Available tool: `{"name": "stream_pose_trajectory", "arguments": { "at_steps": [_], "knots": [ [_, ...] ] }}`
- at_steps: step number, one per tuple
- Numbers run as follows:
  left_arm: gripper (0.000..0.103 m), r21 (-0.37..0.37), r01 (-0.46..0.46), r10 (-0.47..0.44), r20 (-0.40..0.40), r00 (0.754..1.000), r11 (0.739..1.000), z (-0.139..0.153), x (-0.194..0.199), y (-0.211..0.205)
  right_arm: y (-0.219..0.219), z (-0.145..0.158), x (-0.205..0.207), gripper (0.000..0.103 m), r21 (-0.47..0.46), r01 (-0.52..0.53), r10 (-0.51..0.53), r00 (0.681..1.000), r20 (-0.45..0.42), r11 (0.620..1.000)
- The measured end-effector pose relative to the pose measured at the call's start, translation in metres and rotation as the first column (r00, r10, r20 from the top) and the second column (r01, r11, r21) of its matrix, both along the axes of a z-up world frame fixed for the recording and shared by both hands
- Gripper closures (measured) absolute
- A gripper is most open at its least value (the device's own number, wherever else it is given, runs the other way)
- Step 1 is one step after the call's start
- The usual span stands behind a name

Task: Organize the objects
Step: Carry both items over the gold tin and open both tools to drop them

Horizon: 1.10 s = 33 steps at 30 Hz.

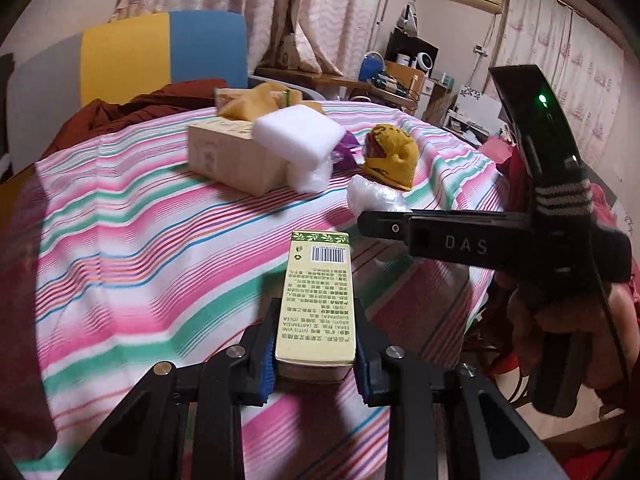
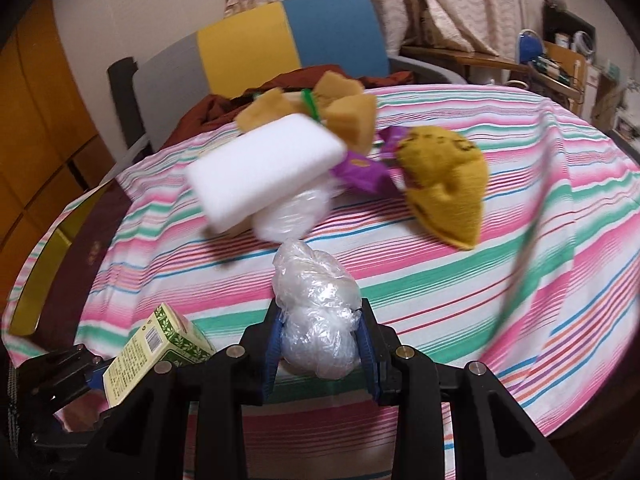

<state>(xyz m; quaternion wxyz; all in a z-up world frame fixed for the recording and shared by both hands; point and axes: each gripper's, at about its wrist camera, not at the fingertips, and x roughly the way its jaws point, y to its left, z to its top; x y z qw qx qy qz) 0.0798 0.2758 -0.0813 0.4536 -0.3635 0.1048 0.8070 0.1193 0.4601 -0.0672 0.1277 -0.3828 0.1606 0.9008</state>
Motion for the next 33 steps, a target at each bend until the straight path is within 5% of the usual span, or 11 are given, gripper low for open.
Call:
{"name": "stream_pose_trajectory", "arguments": {
  "at_steps": [13,21,28,33],
  "knots": [
    [0.073,0.072,-0.114,0.116,-0.021,0.993,0.991,0.015,0.003,-0.072,-0.062,0.009,-0.016,0.068,-0.051,-0.167,0.167,0.986,-0.005,0.985],
    [0.073,0.159,-0.261,0.265,-0.001,0.964,0.952,0.047,-0.014,-0.134,-0.107,0.026,-0.030,0.068,-0.063,-0.253,0.250,0.966,-0.058,0.965],
    [0.073,0.169,-0.406,0.412,0.000,0.911,0.898,0.057,-0.031,-0.193,-0.162,0.050,-0.044,0.068,-0.065,-0.363,0.351,0.924,-0.150,0.929],
    [0.073,0.158,-0.540,0.544,0.025,0.839,0.827,0.056,-0.054,-0.235,-0.213,0.056,-0.065,0.068,-0.065,-0.464,0.447,0.876,-0.179,0.883]
  ]
}}
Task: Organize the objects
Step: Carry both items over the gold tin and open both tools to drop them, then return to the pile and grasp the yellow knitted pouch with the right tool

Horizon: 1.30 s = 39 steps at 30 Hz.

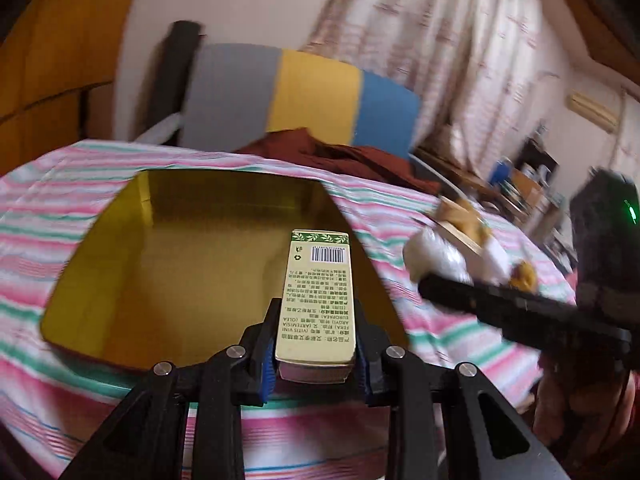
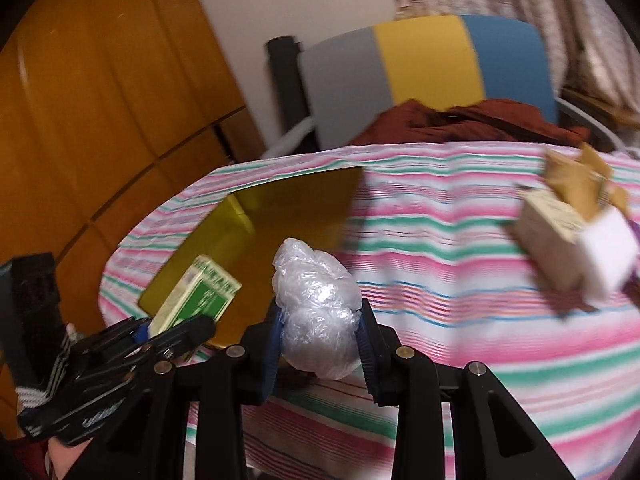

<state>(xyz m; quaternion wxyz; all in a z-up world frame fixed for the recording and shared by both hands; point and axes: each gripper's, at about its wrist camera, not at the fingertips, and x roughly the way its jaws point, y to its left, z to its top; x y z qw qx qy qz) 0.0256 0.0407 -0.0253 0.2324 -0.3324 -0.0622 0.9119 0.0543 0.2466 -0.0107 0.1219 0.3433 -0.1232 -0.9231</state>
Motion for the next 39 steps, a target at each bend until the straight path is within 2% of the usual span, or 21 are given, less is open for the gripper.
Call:
{"name": "stream_pose_trajectory", "arguments": {
  "at_steps": [4,6,7,8,10,12,14,16,21,24,28,35,39],
  "knots": [
    [0.073,-0.013,-0.093,0.094,0.021,0.995,0.996,-0.004,-0.016,-0.026,-0.042,-0.005,-0.023,0.065,0.000,-0.070,0.070,0.997,0.021,0.998],
    [0.073,-0.033,-0.124,0.126,0.037,0.991,0.992,-0.007,-0.023,-0.036,-0.056,-0.008,-0.034,0.051,-0.001,-0.080,0.080,0.996,0.039,0.997],
    [0.073,-0.040,-0.148,0.149,0.042,0.988,0.988,-0.009,-0.026,-0.041,-0.062,-0.010,-0.039,0.040,-0.008,-0.082,0.083,0.995,0.052,0.997],
    [0.073,-0.039,-0.159,0.161,0.047,0.986,0.987,-0.009,-0.028,-0.044,-0.065,-0.011,-0.041,0.037,-0.023,-0.081,0.082,0.995,0.052,0.996],
    [0.073,-0.038,-0.176,0.178,0.060,0.982,0.984,-0.011,-0.031,-0.050,-0.068,-0.011,-0.038,0.035,-0.039,-0.083,0.084,0.996,0.032,0.996],
    [0.073,-0.051,-0.206,0.209,0.069,0.975,0.977,-0.014,-0.033,-0.052,-0.069,-0.008,-0.031,0.030,-0.016,-0.083,0.083,0.997,0.005,0.996],
    [0.068,-0.061,-0.231,0.236,0.083,0.968,0.971,-0.018,-0.034,-0.054,-0.064,-0.006,-0.022,0.029,-0.002,-0.063,0.063,0.998,-0.017,0.998],
    [0.054,-0.078,-0.261,0.267,0.077,0.961,0.962,-0.019,-0.031,-0.056,-0.056,-0.006,-0.017,0.026,-0.022,-0.043,0.043,0.999,-0.024,0.999],
    [0.050,-0.062,-0.332,0.334,0.019,0.942,0.941,-0.010,-0.021,-0.063,-0.037,-0.005,-0.009,0.025,-0.073,0.008,-0.010,1.000,-0.029,0.997],
    [0.049,-0.024,-0.329,0.329,0.025,0.944,0.944,-0.008,-0.019,-0.065,-0.032,-0.006,-0.008,0.025,-0.079,0.023,-0.025,0.999,-0.027,0.997],
    [0.049,-0.017,-0.307,0.308,0.038,0.951,0.952,-0.008,-0.014,-0.057,-0.027,-0.009,-0.007,0.024,-0.092,0.036,-0.038,0.999,-0.017,0.995],
    [0.049,-0.030,-0.186,0.187,0.014,0.982,0.982,-0.005,-0.001,-0.023,-0.018,-0.010,-0.004,0.023,-0.094,0.062,-0.063,0.998,-0.013,0.994],
    [0.049,-0.041,-0.122,0.122,-0.002,0.992,0.992,-0.001,0.006,-0.005,-0.009,-0.011,-0.003,0.022,-0.100,0.089,-0.091,0.996,-0.010,0.991]
  ]
}}
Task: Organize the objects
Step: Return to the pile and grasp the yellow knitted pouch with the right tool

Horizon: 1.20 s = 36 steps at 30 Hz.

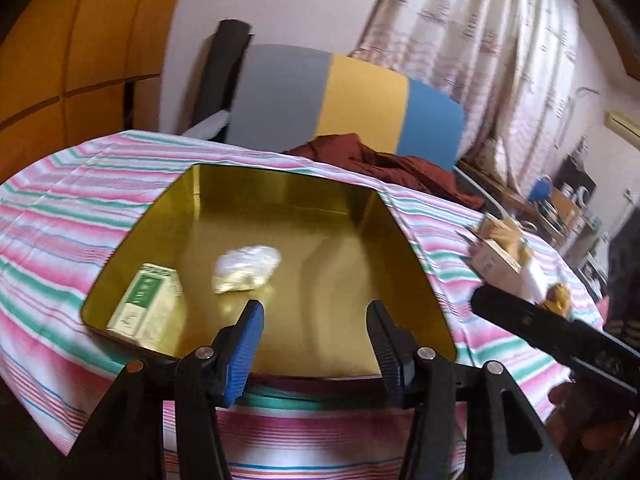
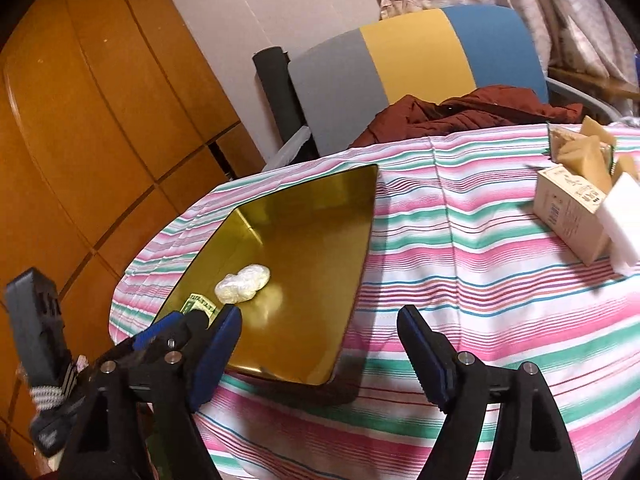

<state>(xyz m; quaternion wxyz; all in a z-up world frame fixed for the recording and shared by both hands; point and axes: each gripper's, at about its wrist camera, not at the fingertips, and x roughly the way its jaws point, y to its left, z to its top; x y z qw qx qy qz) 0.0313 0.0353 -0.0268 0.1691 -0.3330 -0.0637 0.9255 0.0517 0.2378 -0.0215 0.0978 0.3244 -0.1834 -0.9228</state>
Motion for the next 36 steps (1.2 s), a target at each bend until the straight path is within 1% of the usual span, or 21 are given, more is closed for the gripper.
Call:
{"name": "stream_pose_trajectory", "arguments": {
  "at_steps": [6,10,14,21,25,28,31,33,35,36],
  "knots": [
    [0.049,0.009,0.075,-0.075,-0.005,0.997,0.997,0.004,0.010,0.019,0.012,-0.001,0.001,0.022,0.001,0.040,-0.040,0.999,0.001,0.999],
    [0.049,-0.006,0.120,-0.121,-0.015,0.993,0.993,0.004,0.016,0.033,0.022,-0.002,0.003,0.022,0.014,0.075,-0.075,0.997,0.007,0.997],
    [0.049,-0.017,0.168,-0.168,-0.027,0.985,0.986,0.005,0.026,0.045,0.037,-0.005,0.004,0.022,0.029,0.104,-0.105,0.994,0.031,0.994],
    [0.049,-0.027,0.231,-0.231,-0.029,0.972,0.973,0.007,0.036,0.064,0.062,-0.004,0.010,0.022,0.106,0.138,-0.143,0.989,0.034,0.985],
    [0.049,-0.030,0.271,-0.271,-0.022,0.962,0.962,0.007,0.042,0.079,0.087,-0.006,0.017,0.021,0.136,0.187,-0.194,0.980,0.035,0.973],
    [0.049,-0.030,0.296,-0.297,-0.014,0.955,0.955,0.006,0.044,0.088,0.114,-0.010,0.025,0.021,0.152,0.252,-0.261,0.964,0.045,0.956],
    [0.049,-0.035,0.327,-0.327,-0.003,0.945,0.945,0.004,0.048,0.098,0.143,-0.014,0.035,0.020,0.174,0.330,-0.343,0.938,0.052,0.928],
    [0.049,-0.042,0.344,-0.344,0.004,0.939,0.938,0.002,0.051,0.105,0.163,-0.015,0.041,0.020,0.197,0.390,-0.406,0.913,0.046,0.899],
    [0.049,-0.048,0.361,-0.361,0.008,0.933,0.931,0.001,0.053,0.110,0.183,-0.015,0.048,0.020,0.227,0.462,-0.479,0.878,0.024,0.858],
    [0.049,-0.050,0.364,-0.364,0.009,0.931,0.930,0.001,0.054,0.112,0.192,-0.014,0.051,0.017,0.240,0.494,-0.511,0.859,0.010,0.836]
  ]
}}
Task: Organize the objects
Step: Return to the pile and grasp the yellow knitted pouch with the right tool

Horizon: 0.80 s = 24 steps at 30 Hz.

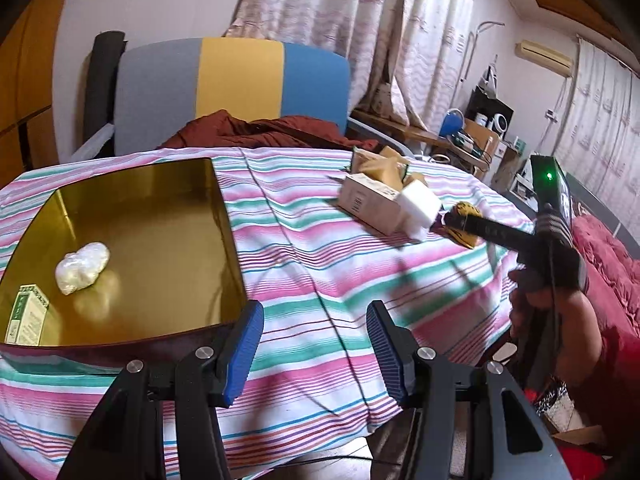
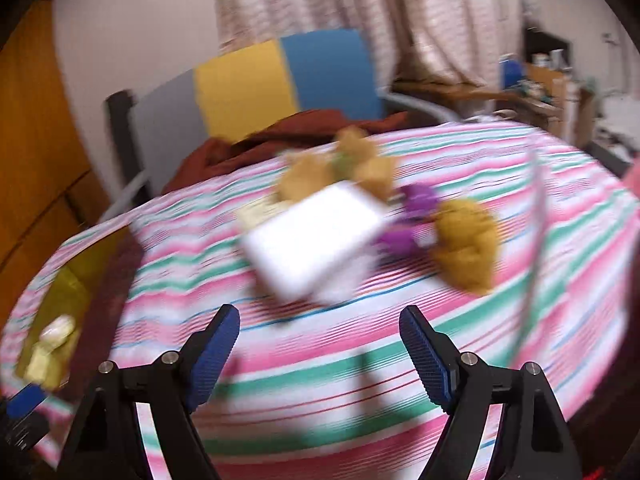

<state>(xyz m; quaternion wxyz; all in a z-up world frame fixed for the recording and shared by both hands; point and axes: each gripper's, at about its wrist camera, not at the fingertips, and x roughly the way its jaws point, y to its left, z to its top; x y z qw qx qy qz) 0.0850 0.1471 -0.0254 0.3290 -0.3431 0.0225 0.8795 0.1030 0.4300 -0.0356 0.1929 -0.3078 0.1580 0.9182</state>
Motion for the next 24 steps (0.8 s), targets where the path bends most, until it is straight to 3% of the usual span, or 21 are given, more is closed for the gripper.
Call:
{"name": "stream_pose_trajectory", "arguments": {
  "at_steps": [6,16,19,24],
  "knots": [
    [0.049,-0.009,0.014,-0.014,0.017,1.000,1.000,-0.001,-0.002,0.009,0.057,0.003,0.006,0.012,0.074,0.193,-0.190,0.981,-0.047,0.978],
    [0.049,-0.026,0.035,-0.034,0.014,0.999,0.999,0.004,-0.010,0.026,0.108,-0.018,-0.026,0.013,0.051,0.261,-0.262,0.965,0.000,0.964],
    [0.049,-0.028,0.046,-0.046,0.004,0.999,0.999,0.008,-0.016,0.037,0.116,-0.026,-0.033,0.019,0.014,0.254,-0.254,0.967,0.019,0.967],
    [0.049,-0.042,0.102,-0.103,-0.020,0.994,0.994,0.017,-0.026,0.071,0.122,-0.038,-0.035,0.054,-0.052,0.219,-0.218,0.976,0.026,0.974]
  ]
}}
